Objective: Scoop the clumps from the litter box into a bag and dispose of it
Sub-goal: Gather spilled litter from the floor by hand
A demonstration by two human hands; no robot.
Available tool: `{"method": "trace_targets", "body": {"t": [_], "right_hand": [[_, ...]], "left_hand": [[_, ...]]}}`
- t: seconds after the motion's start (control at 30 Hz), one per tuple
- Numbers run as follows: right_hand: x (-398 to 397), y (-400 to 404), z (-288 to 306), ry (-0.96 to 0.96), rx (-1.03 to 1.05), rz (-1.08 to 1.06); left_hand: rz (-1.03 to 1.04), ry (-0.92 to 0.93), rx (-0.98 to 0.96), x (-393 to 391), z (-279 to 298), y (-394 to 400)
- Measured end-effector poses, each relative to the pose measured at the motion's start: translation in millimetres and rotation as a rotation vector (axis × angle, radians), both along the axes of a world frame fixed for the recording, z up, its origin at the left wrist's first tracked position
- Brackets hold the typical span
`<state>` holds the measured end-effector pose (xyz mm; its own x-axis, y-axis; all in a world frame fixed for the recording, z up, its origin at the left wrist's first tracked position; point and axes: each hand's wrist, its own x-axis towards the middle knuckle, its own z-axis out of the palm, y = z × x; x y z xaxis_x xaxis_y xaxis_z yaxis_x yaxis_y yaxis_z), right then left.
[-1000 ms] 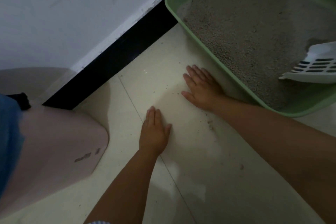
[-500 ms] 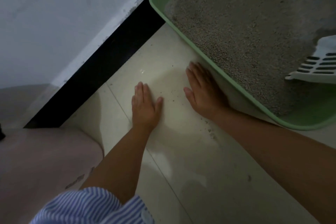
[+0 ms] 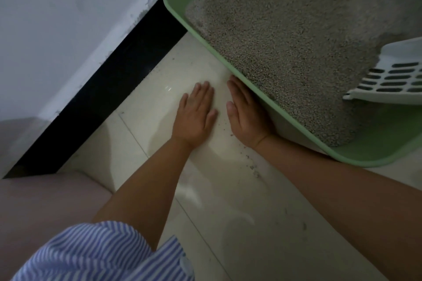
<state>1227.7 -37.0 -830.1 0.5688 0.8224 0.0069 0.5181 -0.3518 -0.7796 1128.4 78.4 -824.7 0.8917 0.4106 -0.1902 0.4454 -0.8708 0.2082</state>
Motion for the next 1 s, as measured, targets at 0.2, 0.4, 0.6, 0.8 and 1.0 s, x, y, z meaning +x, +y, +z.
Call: {"method": "trace_targets", "body": {"t": [0.2, 0.4, 0.6, 0.8, 1.0], "right_hand": [[2.9, -1.3, 3.7, 0.072, 0.028, 0.031], [3.5, -5.4, 9.8, -0.102, -0.136, 0.291], [-5.5, -47.7, 9.7, -0.271, -0.222, 0.658], [-23.2, -108.8, 5.2, -0.479, -0.184, 0.899], [0.3, -115.3, 10.9, -0.497, -0.162, 0.671]], "left_hand": [[-0.286, -0.037, 0.098, -40.2, -8.1, -31.2], [-0.326, -0.059, -0.012, -73.8, -7.3, -79.2], [0.004, -0.256, -0.152, -103.1, 9.5, -119.6], [0.571, -0.152, -0.151, -112.9, 10.0, -106.9], [0.551, -0.002, -0.013, -88.2, 3.1, -77.6]]}}
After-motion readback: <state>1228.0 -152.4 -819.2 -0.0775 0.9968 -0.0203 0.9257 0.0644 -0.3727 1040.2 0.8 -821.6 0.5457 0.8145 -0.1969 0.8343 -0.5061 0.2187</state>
